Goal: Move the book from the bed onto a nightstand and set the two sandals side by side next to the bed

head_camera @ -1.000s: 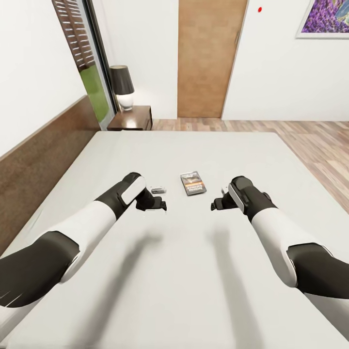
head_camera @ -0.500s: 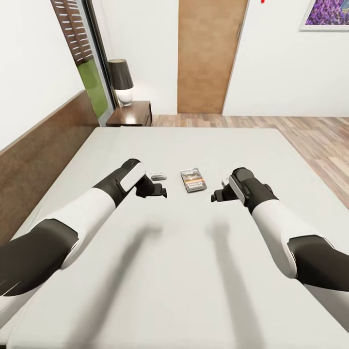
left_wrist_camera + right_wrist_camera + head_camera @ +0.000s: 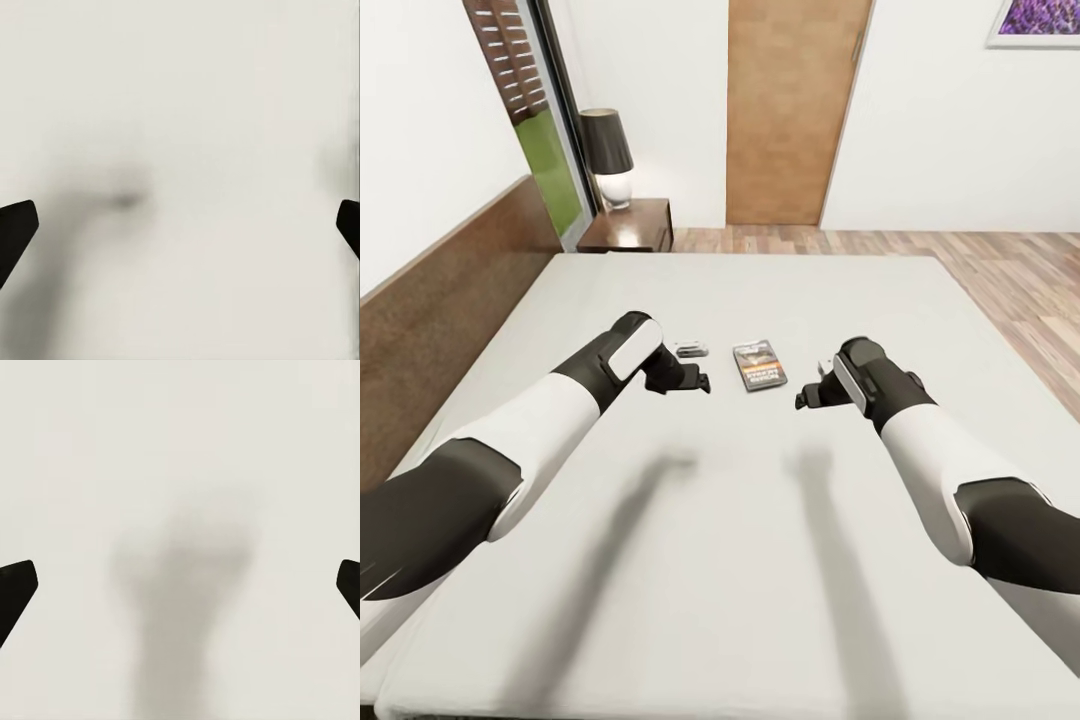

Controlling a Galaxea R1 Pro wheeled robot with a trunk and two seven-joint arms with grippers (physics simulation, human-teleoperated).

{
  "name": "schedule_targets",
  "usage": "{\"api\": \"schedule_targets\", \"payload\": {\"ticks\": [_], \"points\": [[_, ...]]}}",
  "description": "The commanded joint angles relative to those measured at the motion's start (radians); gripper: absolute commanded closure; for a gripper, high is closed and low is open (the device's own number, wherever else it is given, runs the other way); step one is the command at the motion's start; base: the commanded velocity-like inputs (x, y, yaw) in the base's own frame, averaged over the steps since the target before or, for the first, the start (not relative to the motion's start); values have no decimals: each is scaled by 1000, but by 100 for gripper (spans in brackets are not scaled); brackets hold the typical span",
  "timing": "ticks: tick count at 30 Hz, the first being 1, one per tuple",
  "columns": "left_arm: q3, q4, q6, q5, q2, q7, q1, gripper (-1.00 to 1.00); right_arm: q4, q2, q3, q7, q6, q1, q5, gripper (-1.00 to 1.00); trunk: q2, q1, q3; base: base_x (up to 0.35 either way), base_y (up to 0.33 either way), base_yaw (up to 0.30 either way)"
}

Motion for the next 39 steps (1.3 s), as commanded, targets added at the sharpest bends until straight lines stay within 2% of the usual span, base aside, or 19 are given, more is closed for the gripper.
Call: {"api": "schedule_targets", "payload": {"ticks": [1, 13, 23, 39], "points": [[-6, -1, 1, 17, 0, 8, -4, -100, -1, -1, 4, 4, 4, -2, 1, -100, 0, 0, -2, 0, 0, 0], [-7, -1, 1, 41, -2, 10, -18, -100, -2, -2, 4, 4, 4, -21, 1, -100, 0, 0, -22, 0, 0, 0], [-7, 1, 1, 44, -2, 11, -31, -100, -1, -6, 4, 4, 4, -51, 1, -100, 0, 0, -38, 0, 0, 0], [-6, 5, 1, 46, -1, 11, -48, -100, -2, -10, 10, 4, 4, -58, 4, -100, 0, 0, -56, 0, 0, 0]]}}
